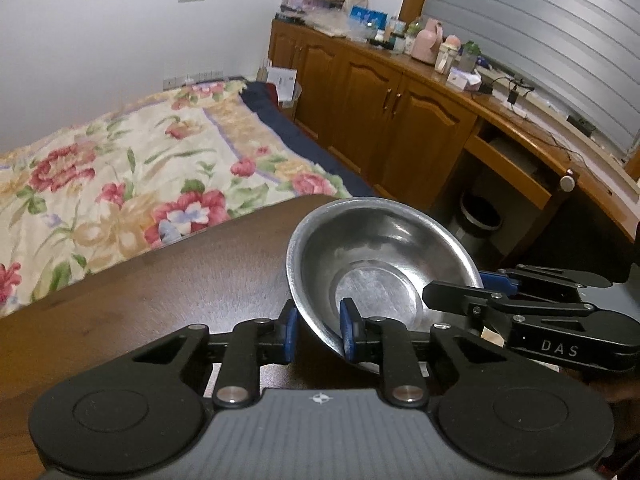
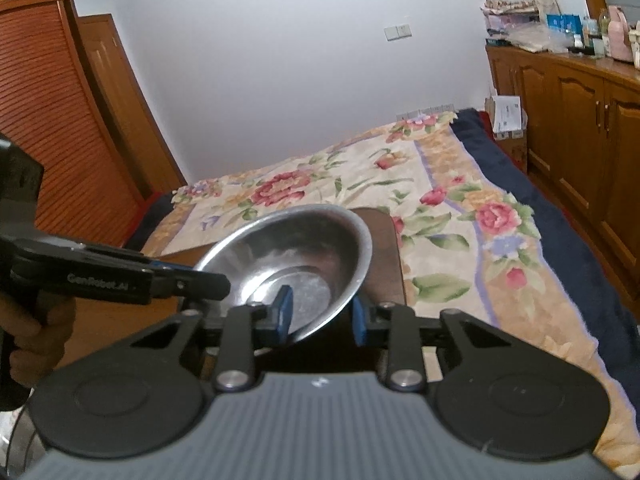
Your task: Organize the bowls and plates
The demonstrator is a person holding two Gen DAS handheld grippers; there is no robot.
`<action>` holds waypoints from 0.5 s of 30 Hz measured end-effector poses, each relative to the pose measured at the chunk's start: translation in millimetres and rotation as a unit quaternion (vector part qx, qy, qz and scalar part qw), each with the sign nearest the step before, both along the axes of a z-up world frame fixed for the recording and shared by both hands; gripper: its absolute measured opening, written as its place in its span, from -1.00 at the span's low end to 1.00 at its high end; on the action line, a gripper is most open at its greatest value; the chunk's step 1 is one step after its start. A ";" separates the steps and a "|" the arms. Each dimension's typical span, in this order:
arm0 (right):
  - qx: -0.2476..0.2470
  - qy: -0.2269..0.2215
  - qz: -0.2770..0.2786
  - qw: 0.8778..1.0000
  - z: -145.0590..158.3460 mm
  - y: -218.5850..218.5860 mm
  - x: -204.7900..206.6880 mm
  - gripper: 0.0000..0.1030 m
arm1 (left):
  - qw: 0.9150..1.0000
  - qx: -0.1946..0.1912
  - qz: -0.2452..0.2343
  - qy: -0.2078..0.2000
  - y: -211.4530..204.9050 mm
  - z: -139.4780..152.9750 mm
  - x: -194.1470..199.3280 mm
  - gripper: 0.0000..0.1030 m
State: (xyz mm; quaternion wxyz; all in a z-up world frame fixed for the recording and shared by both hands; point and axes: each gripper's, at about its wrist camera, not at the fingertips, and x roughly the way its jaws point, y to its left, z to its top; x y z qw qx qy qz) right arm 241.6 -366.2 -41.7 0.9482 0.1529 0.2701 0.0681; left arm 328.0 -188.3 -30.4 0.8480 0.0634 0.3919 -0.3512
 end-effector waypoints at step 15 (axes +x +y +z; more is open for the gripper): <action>-0.017 -0.043 0.001 0.999 37.0 18.2 -26.8 -0.37 | 0.998 -0.019 -0.002 -0.058 24.4 42.7 -39.9 -0.54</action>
